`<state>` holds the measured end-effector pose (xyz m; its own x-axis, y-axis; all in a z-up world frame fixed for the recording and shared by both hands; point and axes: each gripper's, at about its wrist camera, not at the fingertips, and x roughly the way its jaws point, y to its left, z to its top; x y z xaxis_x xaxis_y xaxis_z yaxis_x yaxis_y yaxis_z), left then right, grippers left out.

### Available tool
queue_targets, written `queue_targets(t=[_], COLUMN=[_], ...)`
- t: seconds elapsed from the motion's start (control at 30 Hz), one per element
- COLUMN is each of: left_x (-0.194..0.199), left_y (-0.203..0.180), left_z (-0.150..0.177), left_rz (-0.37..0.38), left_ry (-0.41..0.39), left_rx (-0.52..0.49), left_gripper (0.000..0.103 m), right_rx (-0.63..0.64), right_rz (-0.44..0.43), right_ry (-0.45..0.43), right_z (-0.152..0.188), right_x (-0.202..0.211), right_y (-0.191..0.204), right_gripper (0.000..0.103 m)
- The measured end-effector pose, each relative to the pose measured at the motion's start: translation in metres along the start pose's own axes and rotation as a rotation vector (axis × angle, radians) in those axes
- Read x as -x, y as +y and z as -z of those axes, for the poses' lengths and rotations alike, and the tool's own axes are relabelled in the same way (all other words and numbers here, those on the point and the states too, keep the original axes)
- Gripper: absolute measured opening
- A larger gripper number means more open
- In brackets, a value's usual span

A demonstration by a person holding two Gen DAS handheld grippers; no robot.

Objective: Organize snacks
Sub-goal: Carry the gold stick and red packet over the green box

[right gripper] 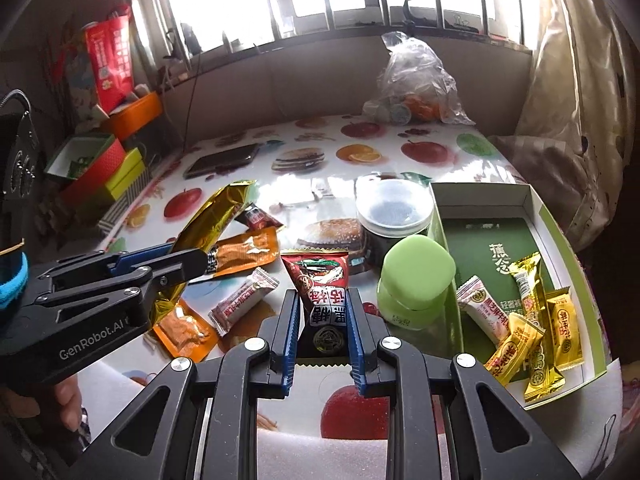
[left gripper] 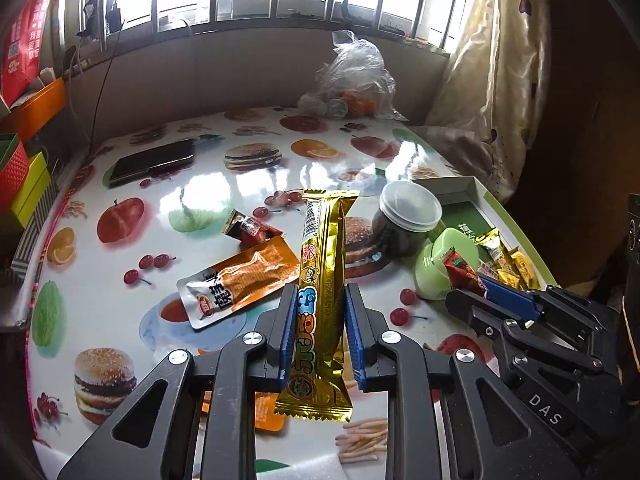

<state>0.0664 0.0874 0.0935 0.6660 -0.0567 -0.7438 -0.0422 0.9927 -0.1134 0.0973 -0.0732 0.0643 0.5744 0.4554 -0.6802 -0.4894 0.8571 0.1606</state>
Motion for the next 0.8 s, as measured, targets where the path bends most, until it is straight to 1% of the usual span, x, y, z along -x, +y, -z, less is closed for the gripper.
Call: queue_targets(t=[0.27, 0.8], left_x=[0.004, -0.013], left_y=[-0.029, -0.096], left_z=[-0.007, -0.018], left_rz=[0.033, 0.134], left_ry=[-0.015, 0.003], left_rx=[-0.030, -0.100], left_gripper=[0.024, 0.024], right_rx=[-0.023, -0.132], right_rz=[0.030, 0.136], right_ry=[-0.044, -0.087], right_z=[-0.001, 0.007], right_x=[0.025, 0.061], right_y=[-0.020, -0.091], right_gripper=[0.021, 0.021])
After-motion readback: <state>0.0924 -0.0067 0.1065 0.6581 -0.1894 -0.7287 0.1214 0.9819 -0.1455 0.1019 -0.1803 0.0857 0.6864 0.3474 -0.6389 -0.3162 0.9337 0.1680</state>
